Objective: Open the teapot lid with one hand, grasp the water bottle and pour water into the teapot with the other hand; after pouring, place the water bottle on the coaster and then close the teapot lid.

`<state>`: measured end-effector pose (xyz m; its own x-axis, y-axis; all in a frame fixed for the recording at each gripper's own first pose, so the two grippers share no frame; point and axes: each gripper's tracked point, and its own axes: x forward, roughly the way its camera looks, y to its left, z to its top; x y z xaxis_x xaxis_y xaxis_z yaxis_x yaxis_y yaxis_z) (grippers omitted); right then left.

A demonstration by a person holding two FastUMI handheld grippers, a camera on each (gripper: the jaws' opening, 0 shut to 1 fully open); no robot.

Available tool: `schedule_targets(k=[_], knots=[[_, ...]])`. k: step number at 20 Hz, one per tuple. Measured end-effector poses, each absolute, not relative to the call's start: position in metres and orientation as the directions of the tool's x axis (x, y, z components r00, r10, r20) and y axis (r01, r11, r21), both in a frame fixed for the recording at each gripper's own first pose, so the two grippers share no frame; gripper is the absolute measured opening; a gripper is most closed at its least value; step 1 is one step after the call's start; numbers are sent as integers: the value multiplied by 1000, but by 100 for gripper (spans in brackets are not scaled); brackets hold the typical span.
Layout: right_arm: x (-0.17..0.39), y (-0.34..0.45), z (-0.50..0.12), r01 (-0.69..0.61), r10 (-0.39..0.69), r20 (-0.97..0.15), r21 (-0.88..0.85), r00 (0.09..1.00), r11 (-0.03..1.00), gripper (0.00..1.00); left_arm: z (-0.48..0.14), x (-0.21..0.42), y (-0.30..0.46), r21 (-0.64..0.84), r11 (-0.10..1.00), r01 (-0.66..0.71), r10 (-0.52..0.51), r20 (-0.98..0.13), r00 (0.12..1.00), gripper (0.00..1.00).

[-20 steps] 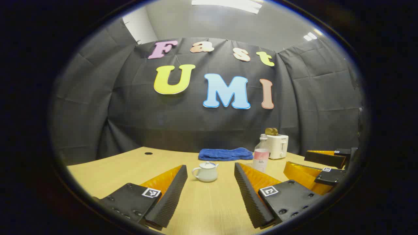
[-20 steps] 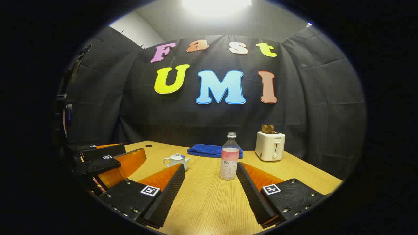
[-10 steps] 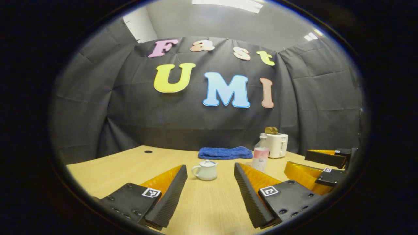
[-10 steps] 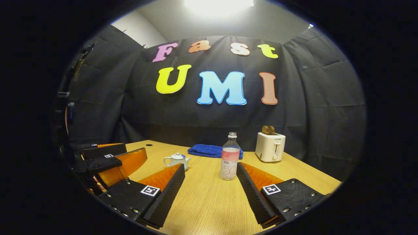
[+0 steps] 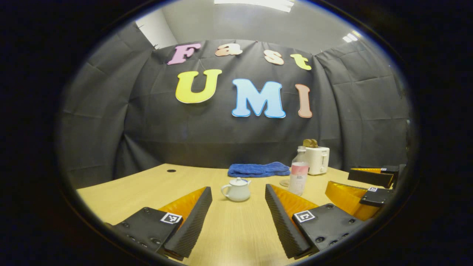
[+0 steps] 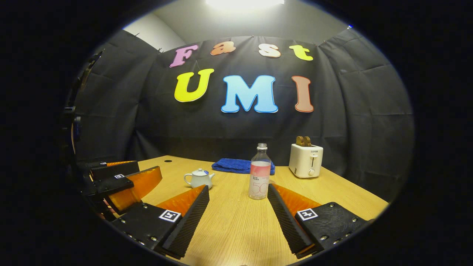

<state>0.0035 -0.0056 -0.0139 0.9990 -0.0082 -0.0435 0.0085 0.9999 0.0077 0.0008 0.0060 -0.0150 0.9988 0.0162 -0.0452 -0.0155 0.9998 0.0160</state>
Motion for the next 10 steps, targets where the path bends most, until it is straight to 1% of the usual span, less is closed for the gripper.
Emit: schedule_targets(k=[10], knots=[[32,-20,-4,48,-48,-57,8,997,999,98,-20,30,8,21,1000,15,-14,-75,997,97]])
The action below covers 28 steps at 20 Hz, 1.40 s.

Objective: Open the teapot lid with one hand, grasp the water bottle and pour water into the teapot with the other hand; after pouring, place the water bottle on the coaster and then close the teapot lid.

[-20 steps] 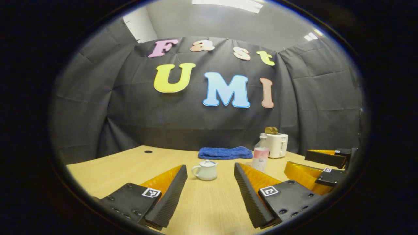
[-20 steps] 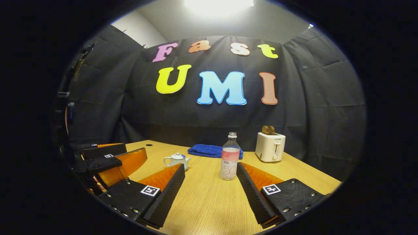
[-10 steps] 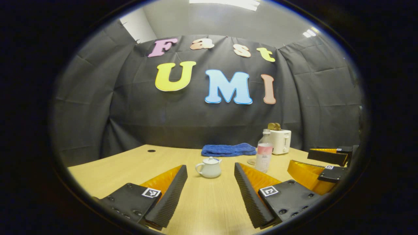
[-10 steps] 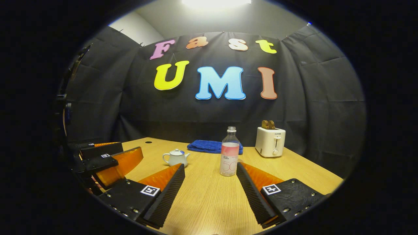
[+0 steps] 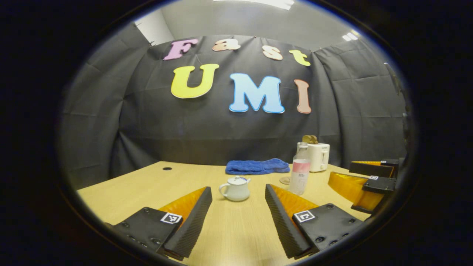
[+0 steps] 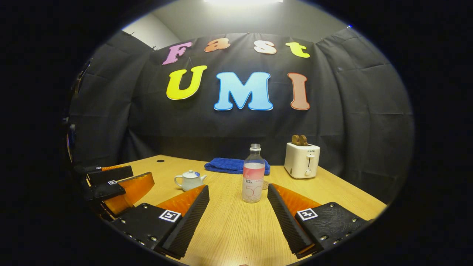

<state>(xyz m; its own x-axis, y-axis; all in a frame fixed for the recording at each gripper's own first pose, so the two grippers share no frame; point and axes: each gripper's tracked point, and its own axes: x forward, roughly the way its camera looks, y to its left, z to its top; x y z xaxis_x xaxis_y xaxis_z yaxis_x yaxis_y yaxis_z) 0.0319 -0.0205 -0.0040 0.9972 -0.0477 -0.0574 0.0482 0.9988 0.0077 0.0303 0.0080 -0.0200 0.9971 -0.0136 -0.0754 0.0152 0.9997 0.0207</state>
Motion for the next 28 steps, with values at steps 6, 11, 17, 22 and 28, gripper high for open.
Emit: schedule_targets(k=[6,11,17,22,28], knots=[[58,-27,14,64,-66,-55,-35,996,997,98,-9,70,10,27,999,33,-31,-68,997,97],[83,-33,17,74,-77,-78,-39,994,996,98,-9,99,9,27,998,58,-56,-82,995,97],[116,-48,25,115,-118,-83,-46,989,992,98,-24,139,9,-8,996,93,-93,-135,987,96],[151,-63,13,145,-148,-121,-36,981,989,98,-26,172,8,-2,991,137,-135,-146,980,95],[188,-73,-19,175,-170,-197,7,966,985,98,-38,216,3,-8,983,182,-181,-168,969,95]])
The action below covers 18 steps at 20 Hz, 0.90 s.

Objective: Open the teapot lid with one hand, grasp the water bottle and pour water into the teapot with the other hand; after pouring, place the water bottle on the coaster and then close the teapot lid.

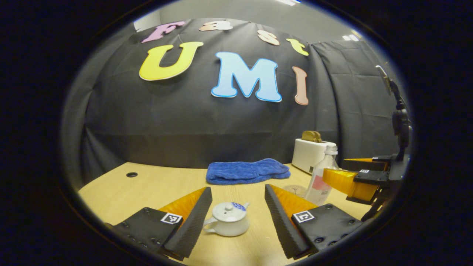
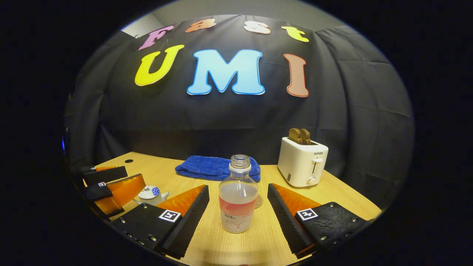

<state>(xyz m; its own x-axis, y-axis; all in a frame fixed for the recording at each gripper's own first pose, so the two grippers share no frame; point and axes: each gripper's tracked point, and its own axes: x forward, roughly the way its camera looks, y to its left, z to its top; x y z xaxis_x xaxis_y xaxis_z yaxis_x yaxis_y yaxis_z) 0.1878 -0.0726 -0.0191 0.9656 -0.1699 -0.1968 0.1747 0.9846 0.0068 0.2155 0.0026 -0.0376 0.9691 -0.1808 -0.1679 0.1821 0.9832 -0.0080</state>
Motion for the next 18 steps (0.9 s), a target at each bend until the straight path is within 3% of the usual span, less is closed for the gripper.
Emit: schedule_targets(k=[9,16,18], knots=[[206,-74,-62,185,-196,-239,-65,951,981,99,-70,243,10,-16,981,195,-194,-211,958,96],[210,-79,-81,189,-187,-297,-23,936,982,99,-86,246,14,-22,980,200,-199,-240,950,94],[210,-79,-84,190,-187,-301,-19,935,982,99,-85,245,20,-11,982,189,-186,-239,953,82]])
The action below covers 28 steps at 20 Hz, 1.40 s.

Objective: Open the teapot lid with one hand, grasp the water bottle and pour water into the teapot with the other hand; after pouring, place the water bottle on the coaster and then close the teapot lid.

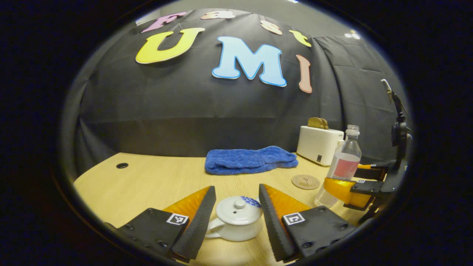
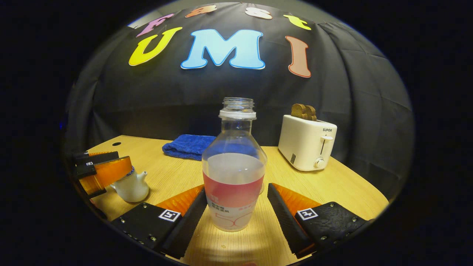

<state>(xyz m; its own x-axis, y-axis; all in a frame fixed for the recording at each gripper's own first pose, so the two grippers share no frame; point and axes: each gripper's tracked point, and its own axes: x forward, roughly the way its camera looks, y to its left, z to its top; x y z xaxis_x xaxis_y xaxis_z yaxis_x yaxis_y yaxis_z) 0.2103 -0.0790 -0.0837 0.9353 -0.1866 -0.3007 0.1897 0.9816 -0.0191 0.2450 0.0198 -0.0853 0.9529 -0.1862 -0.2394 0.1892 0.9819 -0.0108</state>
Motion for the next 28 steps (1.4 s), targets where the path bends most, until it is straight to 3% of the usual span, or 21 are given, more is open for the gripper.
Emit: schedule_targets(k=[3,12,13,15,16,21,26,28], knots=[[211,-77,-85,189,-188,-304,-28,934,982,99,-83,245,19,-3,981,192,-188,-221,957,63],[211,-77,-90,190,-192,-316,-40,929,981,99,-83,240,6,123,968,220,-193,-202,960,63],[211,-76,-91,190,-193,-314,-41,930,981,99,-83,240,4,122,968,221,-195,-199,960,51],[211,-75,-91,187,-189,-315,-37,930,982,99,-84,240,2,122,968,218,-192,-199,961,42],[211,-77,-90,190,-191,-317,-35,929,981,99,-86,240,3,124,968,217,-190,-202,961,46],[211,-74,-90,186,-186,-317,-29,930,982,93,-88,241,0,160,965,208,-169,-228,959,43],[212,-73,-88,186,-187,-312,-36,932,982,92,-90,239,-1,164,967,195,-153,-239,959,48],[211,-73,-89,187,-188,-314,-33,931,982,92,-85,243,8,184,971,152,-111,-214,970,39]])
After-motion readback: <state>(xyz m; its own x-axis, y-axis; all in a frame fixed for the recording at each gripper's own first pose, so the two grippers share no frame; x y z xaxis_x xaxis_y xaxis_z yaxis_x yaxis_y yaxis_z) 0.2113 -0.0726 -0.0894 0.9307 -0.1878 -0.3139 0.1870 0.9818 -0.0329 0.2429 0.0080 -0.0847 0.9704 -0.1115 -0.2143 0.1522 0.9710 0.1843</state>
